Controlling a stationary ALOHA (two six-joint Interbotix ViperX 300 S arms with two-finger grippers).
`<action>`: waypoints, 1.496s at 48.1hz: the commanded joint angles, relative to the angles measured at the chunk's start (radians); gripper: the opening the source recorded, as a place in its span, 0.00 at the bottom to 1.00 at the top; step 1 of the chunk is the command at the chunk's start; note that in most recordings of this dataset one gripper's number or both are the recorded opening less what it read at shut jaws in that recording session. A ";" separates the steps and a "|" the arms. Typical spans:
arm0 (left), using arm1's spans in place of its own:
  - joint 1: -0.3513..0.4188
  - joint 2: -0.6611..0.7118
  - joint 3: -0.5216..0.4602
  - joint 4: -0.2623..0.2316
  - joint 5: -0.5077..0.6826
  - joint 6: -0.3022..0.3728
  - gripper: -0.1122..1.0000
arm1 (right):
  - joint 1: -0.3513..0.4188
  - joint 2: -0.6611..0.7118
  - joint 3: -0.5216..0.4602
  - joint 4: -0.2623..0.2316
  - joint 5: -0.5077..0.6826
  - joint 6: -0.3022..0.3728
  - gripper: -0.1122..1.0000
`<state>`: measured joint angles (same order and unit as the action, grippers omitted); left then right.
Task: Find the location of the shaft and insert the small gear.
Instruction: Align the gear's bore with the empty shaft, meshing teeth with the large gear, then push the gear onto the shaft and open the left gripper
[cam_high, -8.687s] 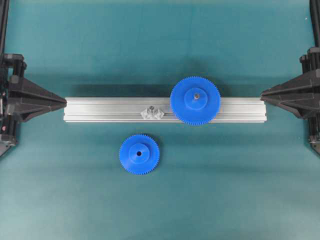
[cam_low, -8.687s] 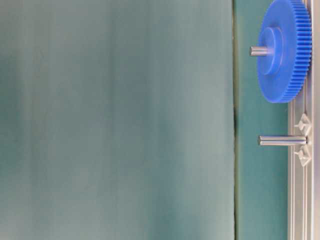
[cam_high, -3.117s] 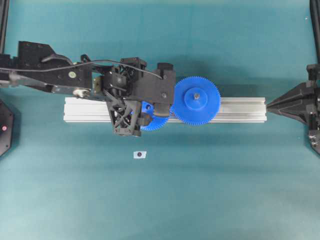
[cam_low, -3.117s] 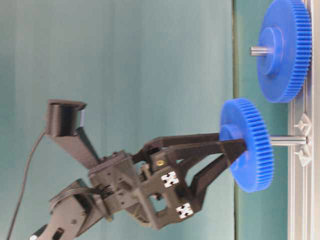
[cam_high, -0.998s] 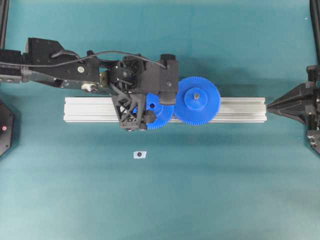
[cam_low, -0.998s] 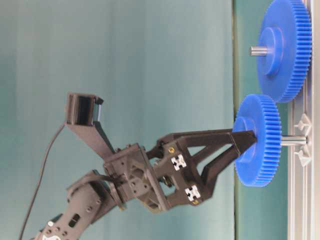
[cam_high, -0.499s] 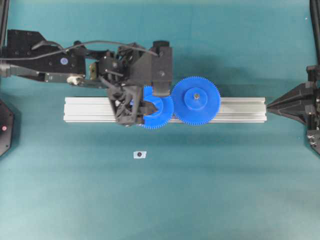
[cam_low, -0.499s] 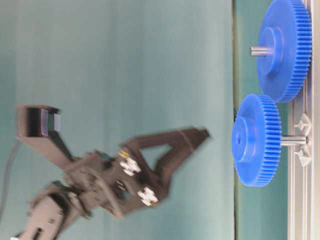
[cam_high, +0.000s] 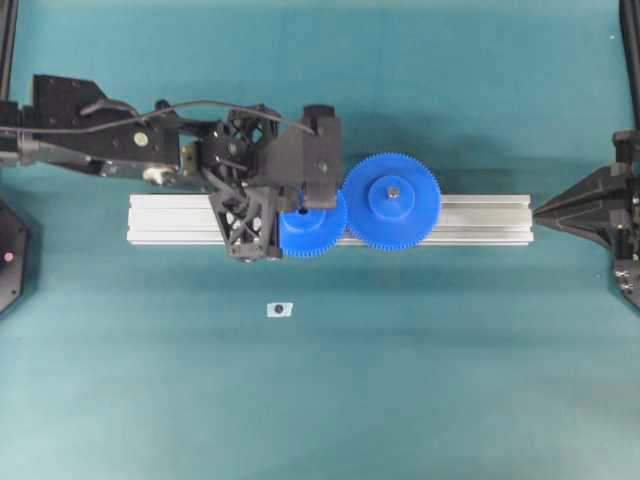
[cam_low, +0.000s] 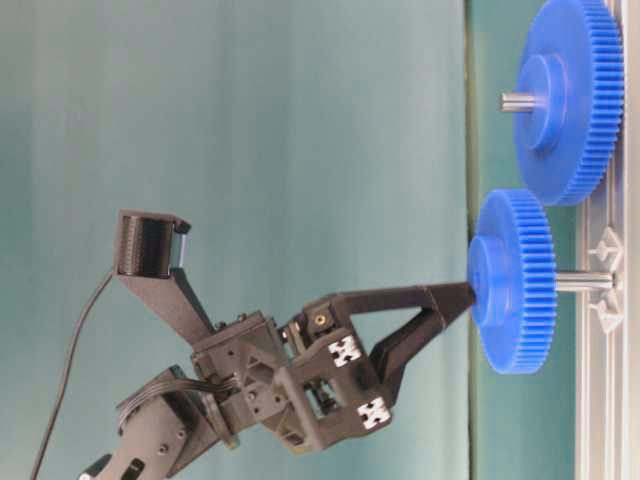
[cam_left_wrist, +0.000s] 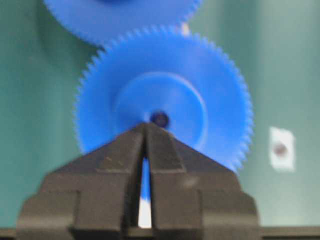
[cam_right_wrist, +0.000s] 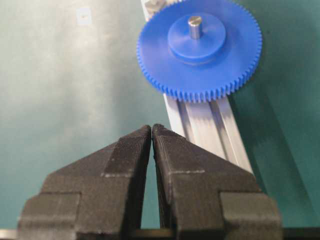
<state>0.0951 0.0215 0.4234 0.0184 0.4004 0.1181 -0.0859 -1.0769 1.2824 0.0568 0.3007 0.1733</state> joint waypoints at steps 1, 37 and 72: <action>-0.009 -0.003 -0.008 0.002 -0.002 -0.003 0.11 | -0.002 0.006 -0.011 -0.002 -0.009 0.009 0.24; -0.077 -0.026 -0.063 0.003 0.002 0.000 0.11 | -0.002 0.006 -0.008 -0.002 -0.009 0.009 0.24; -0.055 0.055 -0.080 0.002 0.044 0.002 0.11 | -0.002 0.006 -0.005 -0.002 -0.009 0.009 0.24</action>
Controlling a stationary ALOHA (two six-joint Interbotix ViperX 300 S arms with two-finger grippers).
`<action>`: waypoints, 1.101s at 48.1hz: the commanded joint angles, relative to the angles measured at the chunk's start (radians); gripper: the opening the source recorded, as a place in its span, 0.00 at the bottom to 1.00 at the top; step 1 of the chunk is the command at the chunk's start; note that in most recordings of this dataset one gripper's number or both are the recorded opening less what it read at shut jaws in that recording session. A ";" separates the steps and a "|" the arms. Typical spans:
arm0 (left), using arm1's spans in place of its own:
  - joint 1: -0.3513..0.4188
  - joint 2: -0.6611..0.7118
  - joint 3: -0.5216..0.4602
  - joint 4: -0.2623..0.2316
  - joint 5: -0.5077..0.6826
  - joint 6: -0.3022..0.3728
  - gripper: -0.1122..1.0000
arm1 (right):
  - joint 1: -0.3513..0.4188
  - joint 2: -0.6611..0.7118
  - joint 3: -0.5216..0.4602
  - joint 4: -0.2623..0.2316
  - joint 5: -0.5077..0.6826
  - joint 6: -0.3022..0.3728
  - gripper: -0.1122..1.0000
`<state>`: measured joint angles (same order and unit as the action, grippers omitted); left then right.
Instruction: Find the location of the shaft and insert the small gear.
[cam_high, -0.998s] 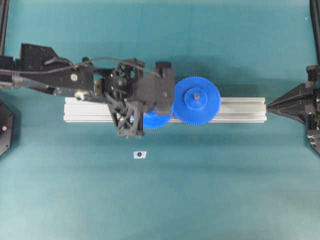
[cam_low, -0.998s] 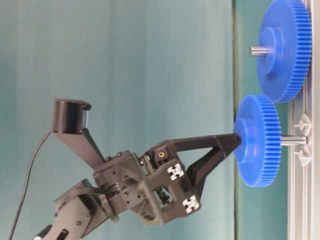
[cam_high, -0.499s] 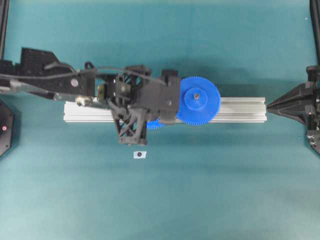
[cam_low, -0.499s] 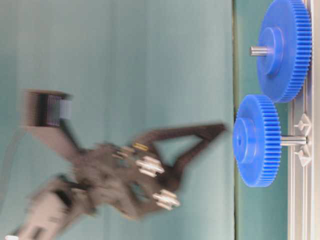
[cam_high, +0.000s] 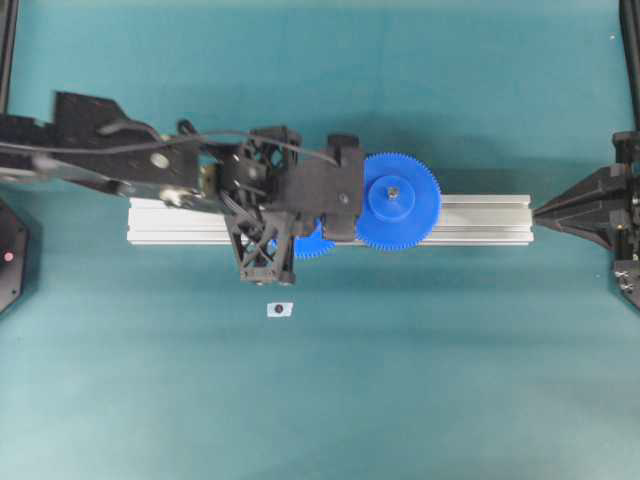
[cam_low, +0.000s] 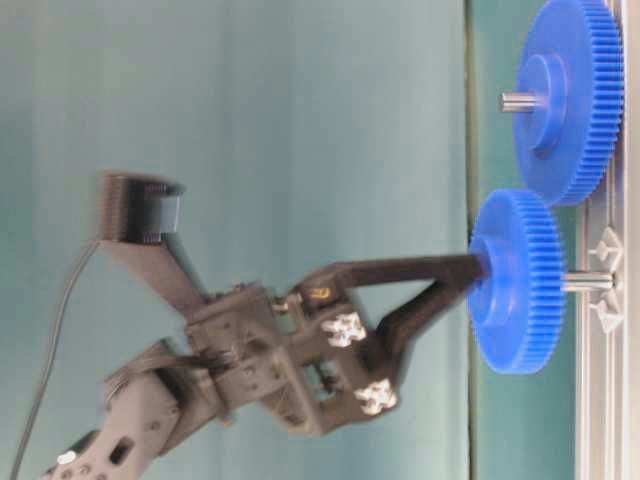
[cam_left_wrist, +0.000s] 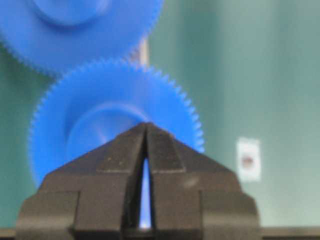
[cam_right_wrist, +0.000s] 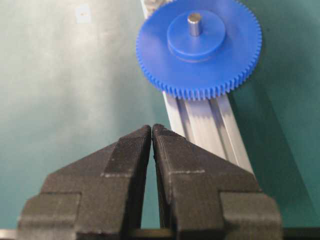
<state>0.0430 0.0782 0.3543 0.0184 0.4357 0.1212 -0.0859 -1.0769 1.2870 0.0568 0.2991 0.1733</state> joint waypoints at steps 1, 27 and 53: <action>-0.003 -0.002 -0.014 0.003 0.012 -0.002 0.11 | -0.003 0.006 -0.009 -0.002 -0.008 0.009 0.24; 0.028 -0.092 -0.025 0.003 0.098 0.017 0.11 | -0.002 0.006 -0.006 -0.002 -0.009 0.009 0.24; -0.032 -0.192 0.005 0.003 0.098 0.000 0.11 | -0.003 0.006 -0.005 0.000 -0.025 0.009 0.24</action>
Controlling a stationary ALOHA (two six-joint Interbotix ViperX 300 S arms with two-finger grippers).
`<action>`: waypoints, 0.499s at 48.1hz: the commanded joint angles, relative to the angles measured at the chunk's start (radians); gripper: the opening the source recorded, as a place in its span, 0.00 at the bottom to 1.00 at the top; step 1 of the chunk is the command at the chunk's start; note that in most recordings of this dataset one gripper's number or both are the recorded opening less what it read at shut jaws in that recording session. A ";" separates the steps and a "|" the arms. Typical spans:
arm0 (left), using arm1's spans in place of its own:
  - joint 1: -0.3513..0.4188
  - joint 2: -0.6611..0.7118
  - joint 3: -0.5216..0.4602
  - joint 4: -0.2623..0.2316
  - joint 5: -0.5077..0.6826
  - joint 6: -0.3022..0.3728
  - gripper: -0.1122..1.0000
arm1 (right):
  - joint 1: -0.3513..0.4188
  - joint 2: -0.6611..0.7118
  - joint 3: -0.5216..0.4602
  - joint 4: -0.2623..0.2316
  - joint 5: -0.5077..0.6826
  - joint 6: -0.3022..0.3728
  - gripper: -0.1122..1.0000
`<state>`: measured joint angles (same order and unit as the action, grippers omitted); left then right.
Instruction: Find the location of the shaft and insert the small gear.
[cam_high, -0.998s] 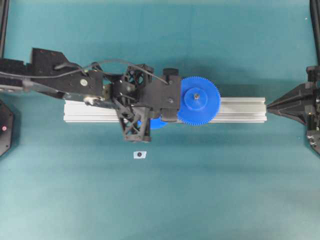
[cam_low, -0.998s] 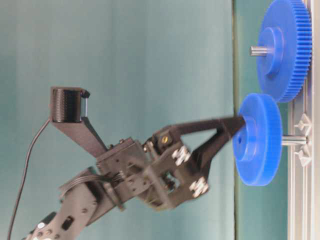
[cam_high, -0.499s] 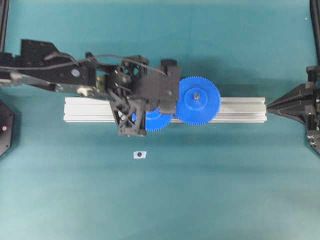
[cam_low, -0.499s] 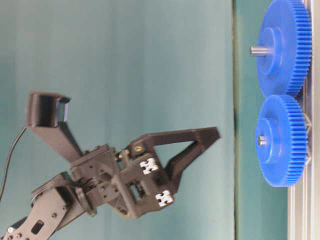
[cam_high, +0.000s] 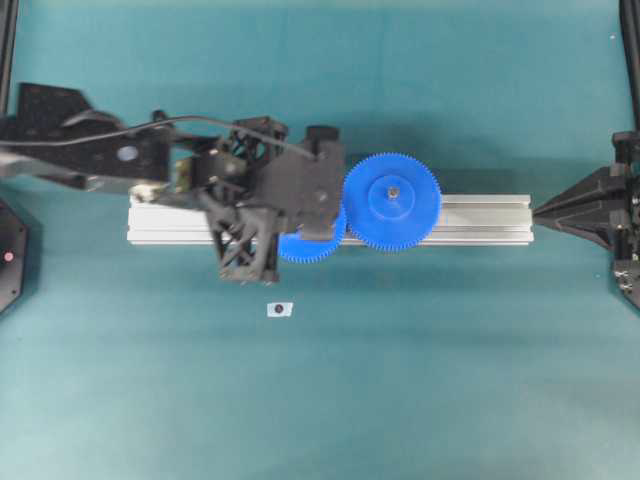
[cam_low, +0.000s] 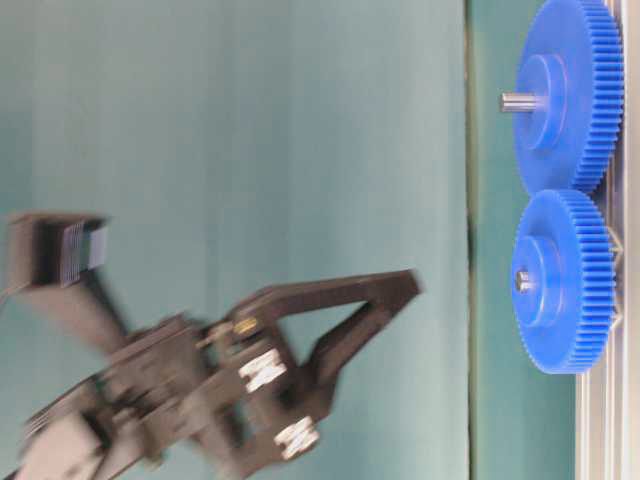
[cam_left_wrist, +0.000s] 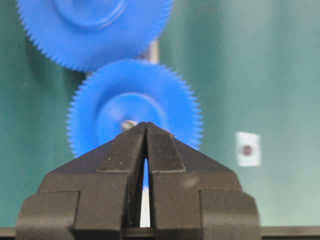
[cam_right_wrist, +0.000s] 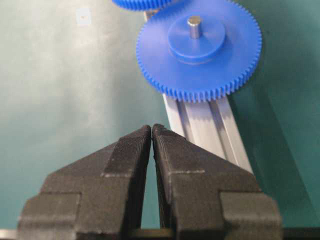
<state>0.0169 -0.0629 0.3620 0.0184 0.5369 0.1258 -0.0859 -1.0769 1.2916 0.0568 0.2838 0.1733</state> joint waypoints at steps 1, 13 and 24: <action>-0.006 -0.058 0.002 0.003 -0.003 -0.008 0.11 | -0.002 0.006 -0.011 -0.002 -0.009 0.009 0.24; -0.008 -0.156 0.067 0.003 -0.008 -0.054 0.11 | -0.002 0.005 -0.011 -0.002 -0.009 0.008 0.24; -0.012 -0.219 0.135 0.003 -0.012 -0.095 0.11 | -0.003 -0.018 -0.009 -0.008 -0.025 0.008 0.24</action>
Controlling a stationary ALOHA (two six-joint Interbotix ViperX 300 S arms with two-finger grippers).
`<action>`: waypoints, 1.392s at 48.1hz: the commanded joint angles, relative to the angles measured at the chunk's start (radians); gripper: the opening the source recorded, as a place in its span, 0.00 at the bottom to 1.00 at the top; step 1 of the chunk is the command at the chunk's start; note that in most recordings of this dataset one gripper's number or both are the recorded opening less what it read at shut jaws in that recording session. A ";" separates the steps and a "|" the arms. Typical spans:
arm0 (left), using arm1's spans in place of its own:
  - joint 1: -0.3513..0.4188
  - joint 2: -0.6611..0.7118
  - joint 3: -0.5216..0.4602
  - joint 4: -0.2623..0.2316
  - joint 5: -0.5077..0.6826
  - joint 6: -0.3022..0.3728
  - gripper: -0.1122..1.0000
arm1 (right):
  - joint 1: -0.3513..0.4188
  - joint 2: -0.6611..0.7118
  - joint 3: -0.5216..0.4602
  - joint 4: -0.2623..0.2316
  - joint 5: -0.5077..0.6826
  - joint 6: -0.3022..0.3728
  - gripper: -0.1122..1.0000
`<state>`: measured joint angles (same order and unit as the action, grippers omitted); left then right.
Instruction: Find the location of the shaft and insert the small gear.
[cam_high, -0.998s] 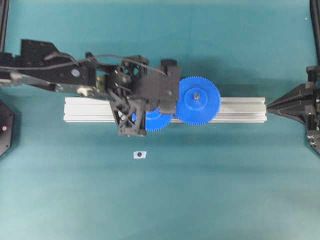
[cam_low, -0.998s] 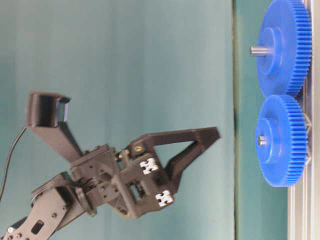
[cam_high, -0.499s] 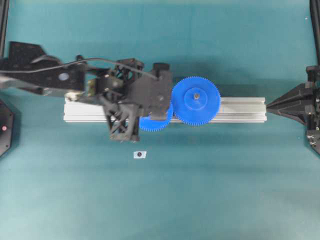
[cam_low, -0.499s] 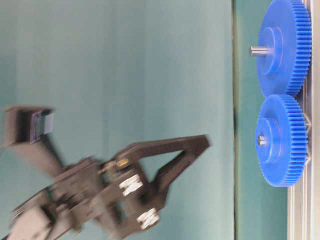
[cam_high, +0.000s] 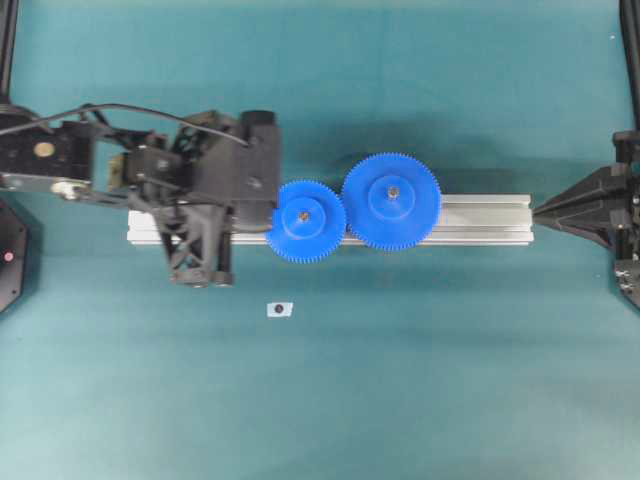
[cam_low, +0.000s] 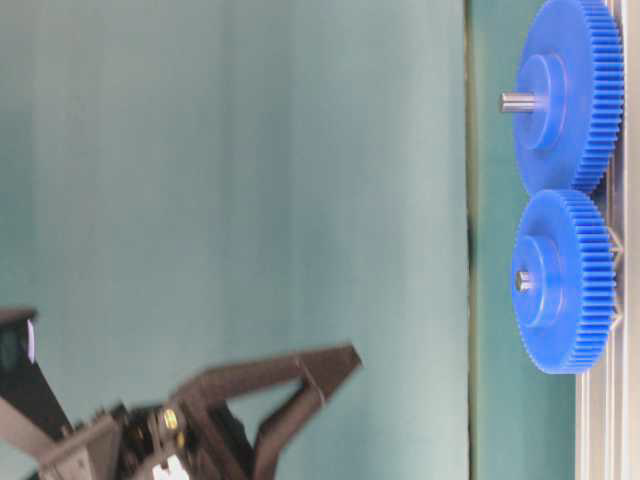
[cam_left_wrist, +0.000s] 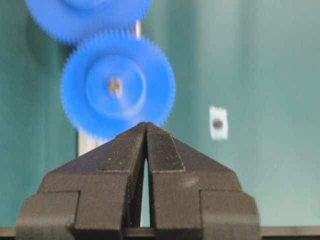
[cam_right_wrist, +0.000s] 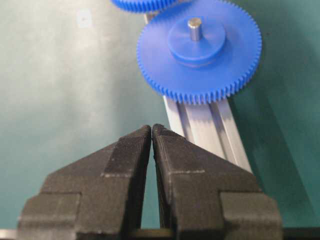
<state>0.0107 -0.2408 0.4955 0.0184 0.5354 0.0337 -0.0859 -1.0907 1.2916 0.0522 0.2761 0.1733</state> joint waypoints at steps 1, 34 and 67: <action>-0.006 -0.046 0.005 0.003 -0.012 -0.005 0.11 | -0.002 -0.008 -0.009 -0.003 -0.020 0.008 0.24; -0.011 -0.172 0.163 0.003 -0.224 -0.023 0.11 | -0.002 -0.083 0.012 -0.008 -0.071 0.003 0.24; -0.012 -0.187 0.189 0.003 -0.245 -0.028 0.11 | -0.002 -0.094 0.028 -0.011 -0.141 0.002 0.24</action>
<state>0.0015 -0.4142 0.6918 0.0184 0.3037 0.0046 -0.0874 -1.1873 1.3315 0.0430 0.1427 0.1733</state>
